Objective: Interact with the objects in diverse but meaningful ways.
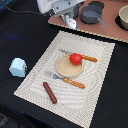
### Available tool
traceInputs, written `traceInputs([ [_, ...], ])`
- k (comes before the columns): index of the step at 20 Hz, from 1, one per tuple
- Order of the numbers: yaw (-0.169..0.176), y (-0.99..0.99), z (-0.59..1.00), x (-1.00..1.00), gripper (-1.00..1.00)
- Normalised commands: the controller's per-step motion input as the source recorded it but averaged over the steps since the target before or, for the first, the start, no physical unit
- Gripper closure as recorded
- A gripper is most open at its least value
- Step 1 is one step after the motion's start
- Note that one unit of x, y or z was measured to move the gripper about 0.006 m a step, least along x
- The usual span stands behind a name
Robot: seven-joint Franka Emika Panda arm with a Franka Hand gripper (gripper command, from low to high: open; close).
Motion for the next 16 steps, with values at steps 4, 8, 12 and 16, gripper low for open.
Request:
traceInputs([
  [4,0.034,0.41,-0.43,0.22,1.00],
  [8,0.051,0.44,-0.31,-0.09,1.00],
  [12,0.063,0.30,-0.44,-0.10,1.00],
  [16,0.048,0.10,-0.56,-0.01,1.00],
])
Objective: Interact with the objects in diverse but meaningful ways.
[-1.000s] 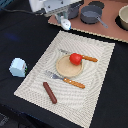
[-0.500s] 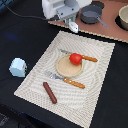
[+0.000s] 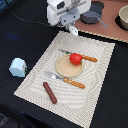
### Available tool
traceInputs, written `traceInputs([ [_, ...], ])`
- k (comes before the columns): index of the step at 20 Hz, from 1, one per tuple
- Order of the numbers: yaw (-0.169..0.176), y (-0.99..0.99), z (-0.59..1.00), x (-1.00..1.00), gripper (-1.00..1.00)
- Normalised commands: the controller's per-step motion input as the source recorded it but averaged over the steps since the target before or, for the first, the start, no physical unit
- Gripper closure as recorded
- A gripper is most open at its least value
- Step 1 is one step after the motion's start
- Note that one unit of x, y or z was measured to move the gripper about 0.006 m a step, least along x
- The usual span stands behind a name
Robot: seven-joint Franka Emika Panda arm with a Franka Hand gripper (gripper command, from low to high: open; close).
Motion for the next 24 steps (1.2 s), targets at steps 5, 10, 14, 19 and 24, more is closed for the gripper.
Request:
traceInputs([
  [5,0.012,0.00,-0.44,0.00,1.00],
  [10,0.004,0.05,-0.41,0.00,-1.00],
  [14,0.022,0.19,-0.12,0.00,-1.00],
  [19,-0.004,0.31,0.76,0.06,-1.00],
  [24,-0.051,0.37,1.00,0.11,-1.00],
])
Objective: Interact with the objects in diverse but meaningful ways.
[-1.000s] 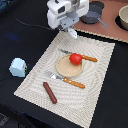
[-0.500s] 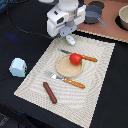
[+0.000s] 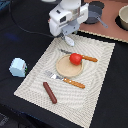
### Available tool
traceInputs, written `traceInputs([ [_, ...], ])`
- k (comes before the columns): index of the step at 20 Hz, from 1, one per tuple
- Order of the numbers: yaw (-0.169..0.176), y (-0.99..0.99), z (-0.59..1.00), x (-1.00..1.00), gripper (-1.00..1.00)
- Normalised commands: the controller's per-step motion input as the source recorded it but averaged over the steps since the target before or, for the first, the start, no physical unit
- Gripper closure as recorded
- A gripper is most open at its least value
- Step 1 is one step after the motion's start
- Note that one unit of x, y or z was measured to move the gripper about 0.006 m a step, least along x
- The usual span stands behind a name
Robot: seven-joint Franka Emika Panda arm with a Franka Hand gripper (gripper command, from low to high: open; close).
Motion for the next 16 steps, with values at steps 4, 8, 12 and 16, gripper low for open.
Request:
traceInputs([
  [4,-0.062,0.45,1.00,0.21,-1.00],
  [8,-0.051,0.51,0.94,0.35,-1.00],
  [12,-0.037,0.55,0.70,0.41,-1.00],
  [16,-0.006,0.55,0.25,0.37,-1.00],
])
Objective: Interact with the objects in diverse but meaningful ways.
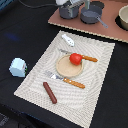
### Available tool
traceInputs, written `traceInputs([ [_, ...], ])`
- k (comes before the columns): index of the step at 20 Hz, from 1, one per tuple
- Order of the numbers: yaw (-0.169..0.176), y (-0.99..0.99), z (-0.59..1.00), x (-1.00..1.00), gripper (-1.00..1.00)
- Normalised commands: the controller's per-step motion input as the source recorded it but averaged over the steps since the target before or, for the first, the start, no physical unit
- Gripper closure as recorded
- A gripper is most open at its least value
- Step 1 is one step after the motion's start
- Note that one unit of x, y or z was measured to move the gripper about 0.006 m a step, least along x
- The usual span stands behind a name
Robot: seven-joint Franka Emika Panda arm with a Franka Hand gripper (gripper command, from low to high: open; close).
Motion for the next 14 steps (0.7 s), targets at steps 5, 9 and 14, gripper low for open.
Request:
traceInputs([
  [5,0.000,0.54,0.01,0.34,-1.00],
  [9,0.000,0.54,0.02,0.42,-1.00],
  [14,-0.012,0.50,0.13,0.58,-1.00],
])
